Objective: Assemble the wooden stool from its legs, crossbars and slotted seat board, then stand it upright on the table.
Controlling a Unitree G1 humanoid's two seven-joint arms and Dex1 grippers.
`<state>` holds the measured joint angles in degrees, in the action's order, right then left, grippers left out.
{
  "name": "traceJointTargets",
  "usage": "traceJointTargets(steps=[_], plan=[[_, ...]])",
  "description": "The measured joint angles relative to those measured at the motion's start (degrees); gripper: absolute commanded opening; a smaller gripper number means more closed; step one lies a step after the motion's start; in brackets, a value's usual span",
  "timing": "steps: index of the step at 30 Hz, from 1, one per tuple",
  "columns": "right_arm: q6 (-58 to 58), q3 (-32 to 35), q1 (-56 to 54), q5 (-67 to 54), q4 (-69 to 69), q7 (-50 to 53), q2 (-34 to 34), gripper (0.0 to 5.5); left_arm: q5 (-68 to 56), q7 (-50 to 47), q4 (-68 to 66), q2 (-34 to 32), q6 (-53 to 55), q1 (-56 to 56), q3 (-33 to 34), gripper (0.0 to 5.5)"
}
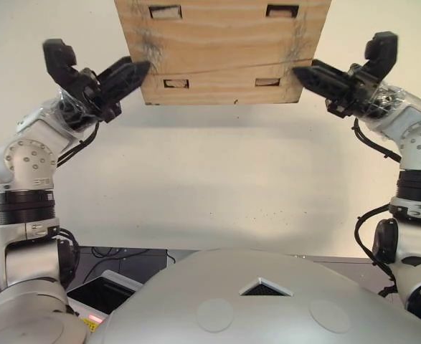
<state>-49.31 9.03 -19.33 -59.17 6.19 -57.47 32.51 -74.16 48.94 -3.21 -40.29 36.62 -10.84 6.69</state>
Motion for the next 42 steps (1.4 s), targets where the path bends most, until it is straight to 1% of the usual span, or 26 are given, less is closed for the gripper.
traceJointTargets(steps=[4,5,7,10,12,14,16,17,18,19,21,23,26,27,29,30,32,34,36,38,40,42], plan=[[-6.5,0.83,-0.37,-23.55,-0.03,13.21,4.91,1.35,-18.94,-11.92,0.95,-2.03,10.49,-2.45,2.01,1.39],[-7.64,0.8,-0.57,-28.76,0.16,17.6,6.16,1.34,-22.15,-16.0,0.82,-2.67,12.98,-4.44,2.6,1.36],[-9.55,0.83,-3.59,-38.95,2.27,29.48,6.83,1.34,-29.36,-28.35,-2.25,-3.51,17.41,-11.4,3.04,1.36],[-10.27,-0.08,-12.79,-46.45,9.54,44.57,5.92,1.35,-36.29,-45.97,-9.74,-6.16,21.66,-24.28,0.28,1.36],[-10.59,-0.54,-19.88,-45.96,17.52,54.5,2.11,1.35,-36.01,-53.35,-16.97,-6.08,24.85,-29.39,-2.26,1.36],[-8.45,-0.31,-26.25,-42.05,26.25,60.5,-2.57,1.35,-31.57,-54.61,-25.23,-3.48,26.03,-33.55,-3.14,1.37],[-6.4,0.42,-31.65,-37.72,33.79,61.62,-5.2,1.36,-25.52,-52.01,-33.51,-1.13,25.73,-38.45,-3.15,1.37],[-6.45,0.72,-33.51,-36.34,36.43,61.54,-5.33,1.73,-23.01,-50.22,-36.21,-0.15,25.36,-40.06,-3.09,1.73],[-6.5,1.07,-34.74,-34.99,38.16,61.27,-5.53,1.88,-20.74,-48.41,-37.92,0.35,25.09,-41.15,-3.08,1.83],[-6.13,1.44,-36.31,-32.16,39.76,61.17,-5.61,2.11,-16.97,-45.4,-39.45,0.96,24.85,-42.21,-3.26,2.08],[-6.3,2.88,-38.37,-27.45,43.19,60.43,-7.0,2.56,-8.87,-37.44,-42.68,2.65,25.09,-44.33,-4.22,2.49],[-7.13,4.61,-38.72,-25.67,44.78,59.17,-7.34,2.92,-5.44,-32.61,-45.82,4.13,24.78,-45.52,-3.31,2.79],[-7.62,8.84,-39.0,-22.22,47.01,56.35,-9.01,3.56,-0.42,-29.23,-54.11,6.4,18.89,-46.46,3.08,3.37],[-7.82,10.75,-38.21,-21.76,47.1,55.2,-9.16,3.76,0.51,-28.6,-55.54,6.45,16.91,-46.15,6.3,3.57],[-8.9,14.55,-35.5,-21.57,45.88,53.02,-8.86,4.09,1.43,-26.99,-55.87,6.14,14.9,-44.62,11.02,3.85],[-8.98,16.57,-33.46,-21.59,43.41,50.57,-8.76,4.35,1.67,-25.87,-55.06,6.17,14.18,-43.32,13.26,4.09],[-6.07,20.22,-29.45,-20.79,37.01,44.81,-7.12,4.35,3.84,-23.52,-51.66,7.01,11.18,-39.19,16.06,4.09],[2.08,19.22,-25.28,-14.11,31.63,38.99,-7.25,4.35,9.39,-23.36,-47.52,9.58,2.16,-34.9,16.08,4.09],[14.5,14.42,-21.64,-3.22,30.56,35.43,-9.49,4.35,16.82,-25.87,-46.52,13.87,-11.78,-32.05,15.62,4.09],[23.63,10.79,-19.54,4.21,31.76,35.21,-12.5,4.35,23.2,-29.52,-46.52,16.78,-22.11,-30.11,14.16,4.09],[33.52,8.22,-17.54,11.18,33.67,35.4,-16.8,4.35,31.92,-35.52,-46.53,19.9,-34.35,-26.67,11.89,4.09],[47.18,7.12,-15.37,18.83,36.52,36.66,-21.42,4.35,43.68,-42.35,-46.36,24.19,-50.28,-21.33,8.57,4.09]])
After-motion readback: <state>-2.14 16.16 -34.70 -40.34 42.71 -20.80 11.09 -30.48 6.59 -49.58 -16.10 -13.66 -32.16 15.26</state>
